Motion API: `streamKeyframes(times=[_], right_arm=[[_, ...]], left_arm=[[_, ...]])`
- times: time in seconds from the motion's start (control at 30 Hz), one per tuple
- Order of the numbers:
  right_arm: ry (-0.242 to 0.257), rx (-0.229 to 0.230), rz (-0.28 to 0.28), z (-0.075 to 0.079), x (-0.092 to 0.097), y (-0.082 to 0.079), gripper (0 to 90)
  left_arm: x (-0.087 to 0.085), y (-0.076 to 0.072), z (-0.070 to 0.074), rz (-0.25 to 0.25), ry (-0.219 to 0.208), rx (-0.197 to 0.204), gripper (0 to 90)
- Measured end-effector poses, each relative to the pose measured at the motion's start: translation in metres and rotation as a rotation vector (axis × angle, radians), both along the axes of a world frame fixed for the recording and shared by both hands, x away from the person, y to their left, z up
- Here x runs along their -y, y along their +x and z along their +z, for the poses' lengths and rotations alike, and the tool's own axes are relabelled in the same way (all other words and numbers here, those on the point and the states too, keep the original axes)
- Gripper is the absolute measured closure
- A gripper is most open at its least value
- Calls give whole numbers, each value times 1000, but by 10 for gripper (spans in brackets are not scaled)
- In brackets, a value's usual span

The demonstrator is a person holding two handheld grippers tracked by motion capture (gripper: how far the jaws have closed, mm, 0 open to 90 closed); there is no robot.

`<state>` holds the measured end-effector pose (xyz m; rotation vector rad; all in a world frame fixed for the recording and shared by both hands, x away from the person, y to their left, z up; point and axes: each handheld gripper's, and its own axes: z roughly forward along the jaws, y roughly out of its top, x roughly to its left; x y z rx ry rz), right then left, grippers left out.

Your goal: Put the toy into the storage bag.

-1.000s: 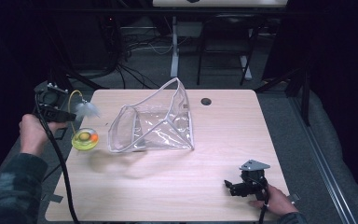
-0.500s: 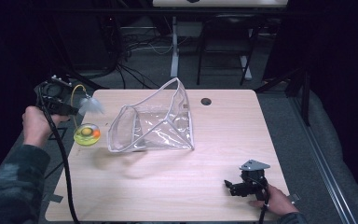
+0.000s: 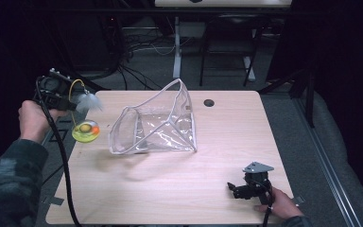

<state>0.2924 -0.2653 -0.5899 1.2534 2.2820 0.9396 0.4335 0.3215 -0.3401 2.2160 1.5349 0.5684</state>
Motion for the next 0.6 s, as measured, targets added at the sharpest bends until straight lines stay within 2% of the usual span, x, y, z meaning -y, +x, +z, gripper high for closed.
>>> streamKeyframes(times=[0.33,0.6], right_arm=[[-1,1,-1,0,0,0,0],[0,1,0,0,0,0,0]], left_arm=[[5,8,10,-6,11,7,877],[11,12,25,-14,-3,32,877]])
